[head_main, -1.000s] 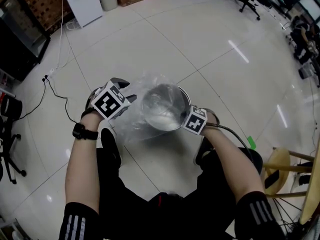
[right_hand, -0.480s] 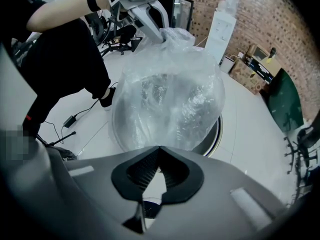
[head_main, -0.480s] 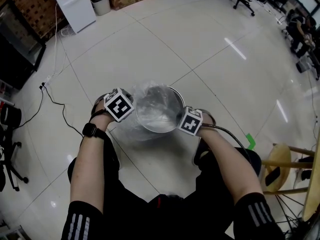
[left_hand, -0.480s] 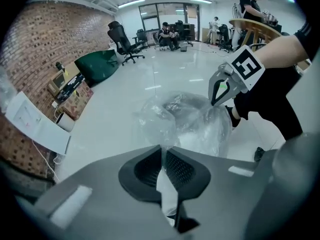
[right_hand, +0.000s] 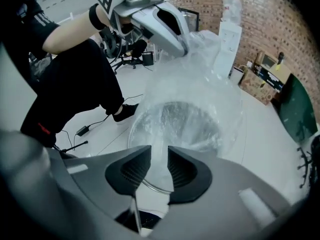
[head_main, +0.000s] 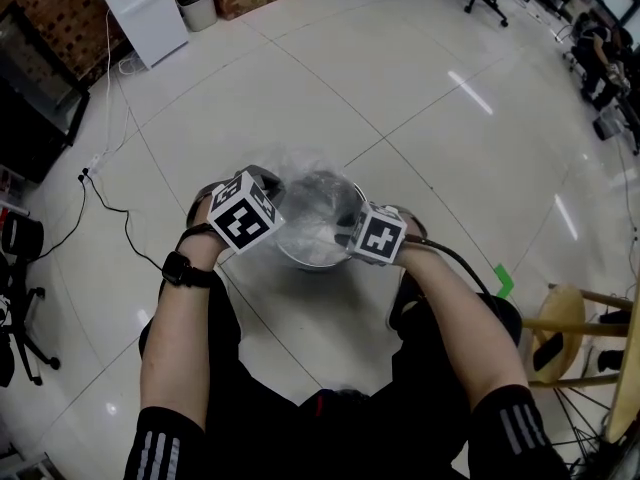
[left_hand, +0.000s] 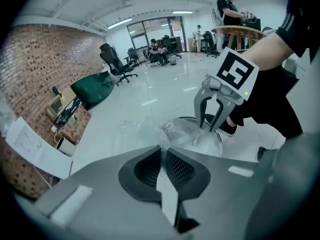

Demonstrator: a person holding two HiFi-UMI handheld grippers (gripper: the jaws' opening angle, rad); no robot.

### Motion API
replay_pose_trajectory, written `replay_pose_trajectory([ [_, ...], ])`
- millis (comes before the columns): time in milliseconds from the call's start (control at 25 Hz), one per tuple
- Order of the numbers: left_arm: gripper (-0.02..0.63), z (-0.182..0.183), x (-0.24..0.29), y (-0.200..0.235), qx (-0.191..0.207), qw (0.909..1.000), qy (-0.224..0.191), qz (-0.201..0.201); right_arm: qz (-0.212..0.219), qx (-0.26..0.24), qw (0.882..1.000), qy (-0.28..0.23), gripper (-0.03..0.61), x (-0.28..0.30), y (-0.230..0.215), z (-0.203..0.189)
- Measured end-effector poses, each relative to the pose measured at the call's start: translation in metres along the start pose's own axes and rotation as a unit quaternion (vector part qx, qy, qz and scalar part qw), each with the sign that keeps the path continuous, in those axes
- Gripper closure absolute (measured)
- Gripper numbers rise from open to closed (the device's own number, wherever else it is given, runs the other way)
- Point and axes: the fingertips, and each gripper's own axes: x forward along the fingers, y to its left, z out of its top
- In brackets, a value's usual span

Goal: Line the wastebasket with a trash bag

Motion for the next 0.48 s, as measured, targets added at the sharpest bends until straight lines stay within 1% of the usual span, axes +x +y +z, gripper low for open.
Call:
replay_pose_trajectory([
  [80,0.620,0.005,-0.002,-0.005,0.010,0.9999,-0.005,-0.004,-0.014,-0.012,1.000,-0.025,0.463,-0.015,-0.008,0.017],
  [160,0.620,0.006,-0.004,-0.008,0.016,0.9998,-0.006,-0.007,-0.038,-0.013,0.998,-0.044,0.463,-0.026,-0.022,0.031],
  [280,0.620,0.009,-0.004,-0.017,0.027,0.9994,-0.009,-0.017,-0.062,-0.006,0.997,-0.047,0.462,-0.024,-0.042,0.037],
  [480,0.620,0.014,0.007,-0.050,0.069,0.9960,-0.008,-0.055,-0.053,0.022,0.998,-0.028,0.442,-0.008,-0.051,0.027],
])
